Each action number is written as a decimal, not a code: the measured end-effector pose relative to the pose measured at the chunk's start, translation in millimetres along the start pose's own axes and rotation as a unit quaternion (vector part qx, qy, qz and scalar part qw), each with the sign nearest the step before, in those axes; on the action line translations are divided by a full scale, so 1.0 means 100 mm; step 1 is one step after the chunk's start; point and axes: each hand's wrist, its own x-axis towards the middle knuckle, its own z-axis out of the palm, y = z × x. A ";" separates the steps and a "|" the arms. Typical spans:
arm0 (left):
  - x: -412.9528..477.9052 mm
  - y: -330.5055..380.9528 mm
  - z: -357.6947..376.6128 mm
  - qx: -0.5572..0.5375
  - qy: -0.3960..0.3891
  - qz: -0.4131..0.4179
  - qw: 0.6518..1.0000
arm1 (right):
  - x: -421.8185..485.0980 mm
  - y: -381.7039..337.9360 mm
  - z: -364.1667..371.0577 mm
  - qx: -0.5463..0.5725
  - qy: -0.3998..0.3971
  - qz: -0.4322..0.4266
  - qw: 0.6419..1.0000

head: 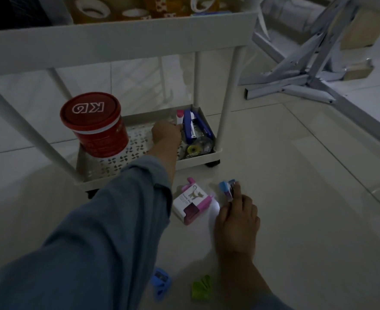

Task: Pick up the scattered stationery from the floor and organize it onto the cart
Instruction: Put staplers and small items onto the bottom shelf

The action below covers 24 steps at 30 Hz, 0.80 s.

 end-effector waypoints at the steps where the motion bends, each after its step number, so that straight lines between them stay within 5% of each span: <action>1: 0.01 -0.01 -0.01 0.008 0.000 -0.004 1.000 | 0.00 0.01 0.01 0.002 0.000 -0.001 1.000; 17: 0.00 -0.06 0.07 0.006 0.017 0.047 0.999 | -0.01 0.01 0.03 0.025 0.015 -0.001 1.000; 22: -0.77 -0.01 -0.16 -0.153 0.089 0.168 0.970 | -0.02 0.01 0.02 0.088 0.059 0.010 0.994; 24: -1.15 -0.16 -0.14 -0.204 0.016 0.207 0.957 | -0.03 0.02 0.02 0.125 0.077 0.007 0.989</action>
